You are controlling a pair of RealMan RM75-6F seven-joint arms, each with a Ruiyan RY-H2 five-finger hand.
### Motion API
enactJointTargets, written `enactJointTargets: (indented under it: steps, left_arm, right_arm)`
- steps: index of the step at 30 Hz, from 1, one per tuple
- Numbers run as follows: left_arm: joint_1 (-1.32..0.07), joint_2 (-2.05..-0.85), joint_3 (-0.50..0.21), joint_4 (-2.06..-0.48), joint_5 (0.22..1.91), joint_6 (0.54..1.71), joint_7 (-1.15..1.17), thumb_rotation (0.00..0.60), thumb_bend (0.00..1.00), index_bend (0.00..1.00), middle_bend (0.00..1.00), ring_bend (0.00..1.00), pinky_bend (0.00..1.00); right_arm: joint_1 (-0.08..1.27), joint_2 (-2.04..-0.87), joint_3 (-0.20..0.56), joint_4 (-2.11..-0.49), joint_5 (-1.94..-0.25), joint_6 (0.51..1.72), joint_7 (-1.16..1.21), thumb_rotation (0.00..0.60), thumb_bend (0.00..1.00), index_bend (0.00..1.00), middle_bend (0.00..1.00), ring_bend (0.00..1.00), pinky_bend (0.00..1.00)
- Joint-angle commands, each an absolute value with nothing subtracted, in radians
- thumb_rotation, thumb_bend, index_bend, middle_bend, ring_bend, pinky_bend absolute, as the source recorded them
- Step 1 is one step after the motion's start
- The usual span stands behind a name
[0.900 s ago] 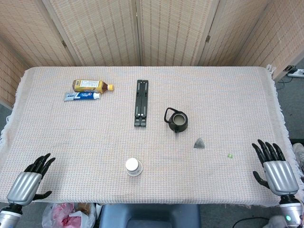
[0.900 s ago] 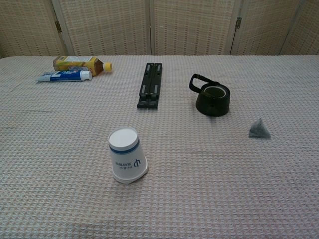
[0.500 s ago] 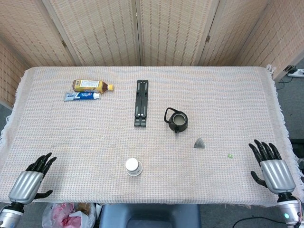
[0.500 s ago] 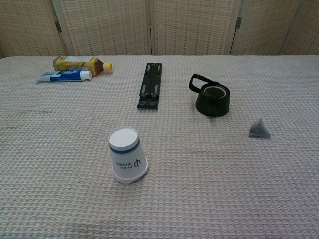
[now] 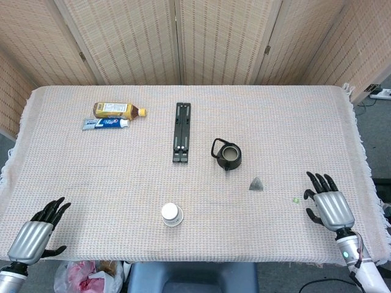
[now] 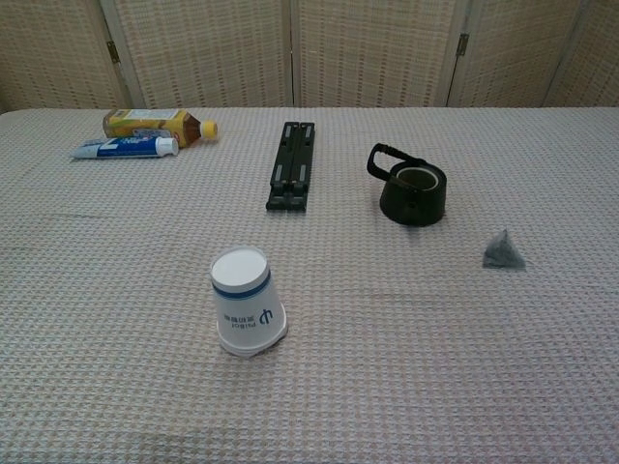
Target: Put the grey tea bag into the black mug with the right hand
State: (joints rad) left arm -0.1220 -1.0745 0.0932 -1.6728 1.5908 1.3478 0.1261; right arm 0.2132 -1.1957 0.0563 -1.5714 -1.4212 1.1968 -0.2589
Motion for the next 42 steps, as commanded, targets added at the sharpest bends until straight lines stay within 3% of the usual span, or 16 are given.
enactJointTargets:
  steps: [1, 15, 24, 42]
  left_arm:
    - [-0.123, -1.073, 0.093, -1.672, 1.590, 1.347, 0.123, 0.600, 0.06, 0.00, 0.00, 0.02, 0.26]
    - [-0.122, -1.068, 0.101, -1.673, 1.608, 1.350, 0.113, 0.600, 0.06, 0.00, 0.00, 0.02, 0.26]
    - [-0.122, -1.061, 0.105, -1.668, 1.623, 1.356, 0.094, 0.600, 0.06, 0.00, 0.00, 0.02, 0.26]
    - [-0.123, -1.058, 0.105, -1.667, 1.624, 1.355, 0.087, 0.600, 0.06, 0.00, 0.00, 0.03, 0.26]
  right_arm:
    - [0.230, -1.235, 0.073, -1.521, -1.384, 1.178, -0.251, 0.600, 0.32, 0.47, 0.03, 0.00, 0.00]
    - [0.243, -1.370, 0.068, -1.355, -1.302, 1.133, -0.246, 0.600, 0.32, 0.47, 0.03, 0.00, 0.00]
    - [0.237, -1.468, 0.074, -1.256, -1.320, 1.200, -0.257, 0.600, 0.32, 0.47, 0.02, 0.00, 0.00]
    - [0.254, -1.520, 0.073, -1.201, -1.315, 1.183, -0.266, 0.600, 0.32, 0.47, 0.01, 0.00, 0.00]
